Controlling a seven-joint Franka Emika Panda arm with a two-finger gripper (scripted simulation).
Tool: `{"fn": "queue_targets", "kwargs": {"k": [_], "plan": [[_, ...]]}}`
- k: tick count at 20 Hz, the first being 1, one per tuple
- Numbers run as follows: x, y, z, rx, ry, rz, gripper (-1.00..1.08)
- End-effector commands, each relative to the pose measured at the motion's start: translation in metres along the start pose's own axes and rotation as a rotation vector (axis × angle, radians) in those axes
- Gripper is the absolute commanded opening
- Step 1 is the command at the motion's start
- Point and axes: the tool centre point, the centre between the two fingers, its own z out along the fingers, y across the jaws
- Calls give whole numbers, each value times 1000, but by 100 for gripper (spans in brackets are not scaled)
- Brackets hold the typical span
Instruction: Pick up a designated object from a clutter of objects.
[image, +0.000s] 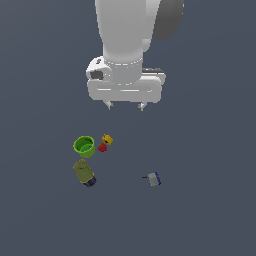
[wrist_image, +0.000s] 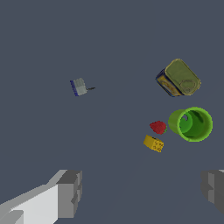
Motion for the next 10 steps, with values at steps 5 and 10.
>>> {"fn": "queue_targets", "kwargs": {"k": [5, 10], "plan": [[0, 0, -3, -1, 1, -6, 28], [1, 0, -4, -1, 1, -8, 28]]}}
